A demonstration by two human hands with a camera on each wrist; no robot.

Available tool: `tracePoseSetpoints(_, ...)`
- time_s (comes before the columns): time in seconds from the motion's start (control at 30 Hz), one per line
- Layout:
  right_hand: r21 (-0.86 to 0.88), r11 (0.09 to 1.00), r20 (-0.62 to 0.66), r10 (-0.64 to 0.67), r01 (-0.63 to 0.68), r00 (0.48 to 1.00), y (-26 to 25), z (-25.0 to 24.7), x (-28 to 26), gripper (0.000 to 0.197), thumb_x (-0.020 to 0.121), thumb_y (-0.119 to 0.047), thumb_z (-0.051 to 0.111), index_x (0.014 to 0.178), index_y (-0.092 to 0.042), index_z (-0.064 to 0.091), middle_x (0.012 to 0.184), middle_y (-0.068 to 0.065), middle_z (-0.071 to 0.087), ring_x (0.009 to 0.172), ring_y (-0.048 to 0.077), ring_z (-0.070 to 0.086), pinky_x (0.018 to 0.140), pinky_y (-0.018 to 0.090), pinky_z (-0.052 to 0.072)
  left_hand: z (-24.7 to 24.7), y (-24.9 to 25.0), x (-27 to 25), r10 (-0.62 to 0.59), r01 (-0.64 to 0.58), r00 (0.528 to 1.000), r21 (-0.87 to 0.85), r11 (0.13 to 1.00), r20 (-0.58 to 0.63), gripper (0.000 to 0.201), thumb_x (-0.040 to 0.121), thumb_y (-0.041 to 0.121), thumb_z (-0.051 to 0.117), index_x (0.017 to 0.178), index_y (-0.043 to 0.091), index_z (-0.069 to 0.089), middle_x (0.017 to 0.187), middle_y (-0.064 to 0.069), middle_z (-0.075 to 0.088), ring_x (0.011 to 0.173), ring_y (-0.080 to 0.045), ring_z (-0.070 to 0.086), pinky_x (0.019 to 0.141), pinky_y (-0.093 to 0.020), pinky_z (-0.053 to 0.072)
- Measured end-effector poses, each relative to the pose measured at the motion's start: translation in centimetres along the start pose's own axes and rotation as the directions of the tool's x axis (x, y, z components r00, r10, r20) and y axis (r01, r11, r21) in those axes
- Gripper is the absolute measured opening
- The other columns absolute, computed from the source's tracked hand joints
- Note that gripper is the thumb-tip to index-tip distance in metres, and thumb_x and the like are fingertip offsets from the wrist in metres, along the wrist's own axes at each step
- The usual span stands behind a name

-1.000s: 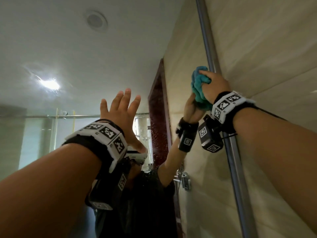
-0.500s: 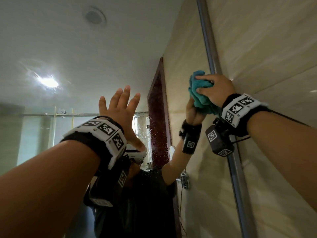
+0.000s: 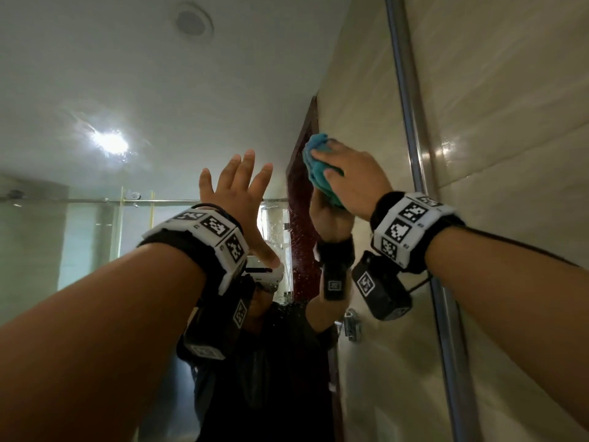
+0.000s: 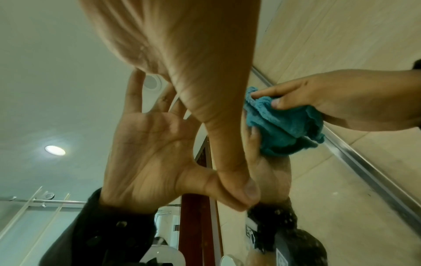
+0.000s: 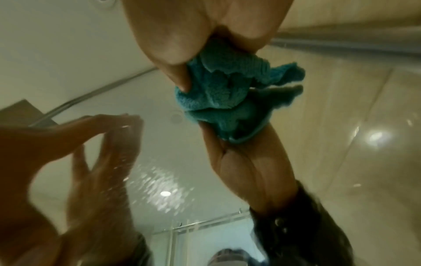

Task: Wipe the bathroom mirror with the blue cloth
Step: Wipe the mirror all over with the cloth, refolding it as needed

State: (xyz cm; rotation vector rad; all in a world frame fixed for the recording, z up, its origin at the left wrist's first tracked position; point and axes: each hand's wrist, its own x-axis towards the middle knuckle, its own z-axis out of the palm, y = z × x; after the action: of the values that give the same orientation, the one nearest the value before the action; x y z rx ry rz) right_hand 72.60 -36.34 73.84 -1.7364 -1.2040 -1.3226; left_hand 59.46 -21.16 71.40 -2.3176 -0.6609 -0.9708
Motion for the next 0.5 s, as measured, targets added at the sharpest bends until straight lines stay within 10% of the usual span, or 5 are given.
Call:
tracePoseSetpoints(0.17, 0.003, 0.998, 0.099, -0.064, 0.064, 0.993, 1.4, -0.3, -2.8, 0.048, 0.089, -0.004, 0.051, 0.128, -0.031, 0.056, 0.145, -0.006, 0.040, 0.132, 0.017, 0.037, 0.115, 0.029, 0.022, -0.6, 0.3, -0.3, 0.004, -0.004, 1.000, 0.018, 1.000, 0.024, 0.155, 0.040, 0.081, 0.070, 0.144, 0.021, -0.028, 0.152, -0.007, -0.033, 0.142, -0.027, -0.022, 0.114, -0.059, 0.000)
tracePoseSetpoints(0.33, 0.095, 0.985, -0.027, 0.145, -0.142, 0.989, 0.7, -1.1, -2.0, 0.047, 0.088, -0.001, 0.051, 0.125, -0.027, 0.059, 0.142, -0.003, 0.044, 0.129, 0.015, 0.041, 0.104, 0.011, 0.019, -0.3, 1.3, -2.8, -0.007, 0.007, 1.000, -0.029, 1.000, -0.002, 0.141, 0.056, 0.078, 0.066, 0.146, 0.017, -0.024, 0.154, -0.008, -0.027, 0.143, -0.027, -0.019, 0.115, -0.057, -0.001)
tracePoseSetpoints(0.5, 0.058, 0.996, 0.113, -0.079, 0.073, 0.990, -4.0, 2.3, -7.2, 0.048, 0.082, 0.000, 0.059, 0.119, -0.030, 0.063, 0.141, -0.007, 0.046, 0.128, 0.019, 0.038, 0.112, 0.027, 0.021, 2.9, 2.7, -7.3, -0.004, 0.013, 0.997, -0.122, 0.992, 0.077, 0.139, 0.062, 0.073, 0.067, 0.143, 0.012, -0.028, 0.150, -0.009, -0.035, 0.141, -0.026, -0.026, 0.114, -0.049, -0.008)
